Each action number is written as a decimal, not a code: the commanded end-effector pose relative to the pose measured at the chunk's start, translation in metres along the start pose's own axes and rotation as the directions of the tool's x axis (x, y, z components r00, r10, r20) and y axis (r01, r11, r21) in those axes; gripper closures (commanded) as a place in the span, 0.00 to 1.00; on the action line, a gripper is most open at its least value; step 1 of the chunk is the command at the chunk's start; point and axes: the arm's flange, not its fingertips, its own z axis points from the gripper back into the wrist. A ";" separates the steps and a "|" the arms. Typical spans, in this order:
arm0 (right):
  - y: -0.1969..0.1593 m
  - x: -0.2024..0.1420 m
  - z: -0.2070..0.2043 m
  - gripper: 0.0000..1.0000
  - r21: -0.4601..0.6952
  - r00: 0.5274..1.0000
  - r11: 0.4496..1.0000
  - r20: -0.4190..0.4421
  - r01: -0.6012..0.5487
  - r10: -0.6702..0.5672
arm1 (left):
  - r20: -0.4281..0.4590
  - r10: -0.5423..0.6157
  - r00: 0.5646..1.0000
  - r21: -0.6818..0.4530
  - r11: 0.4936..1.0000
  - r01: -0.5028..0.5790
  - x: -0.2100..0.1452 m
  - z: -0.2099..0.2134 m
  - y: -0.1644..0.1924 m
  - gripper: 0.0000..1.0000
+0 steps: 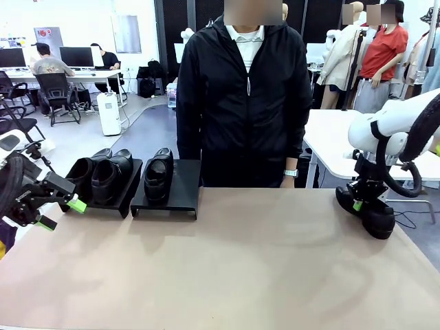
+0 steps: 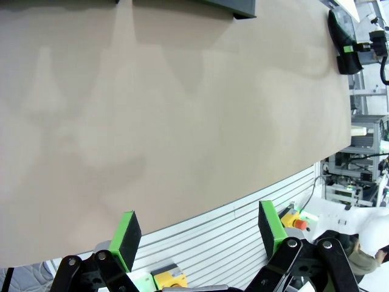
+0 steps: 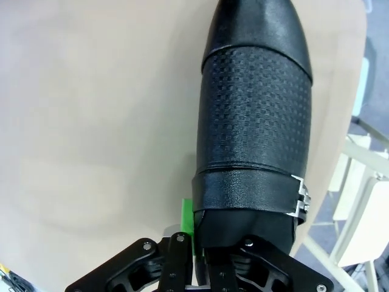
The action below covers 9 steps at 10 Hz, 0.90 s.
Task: Organize the shoes by placing them on the stand.
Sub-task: Pick up one Shoe and place it in the middle of the table.
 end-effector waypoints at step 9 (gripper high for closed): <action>0.073 -0.187 0.149 1.00 0.037 0.989 0.992 0.080 0.120 -0.122 | -0.004 -0.004 1.000 0.004 1.000 0.004 -0.003 0.002 0.003 0.00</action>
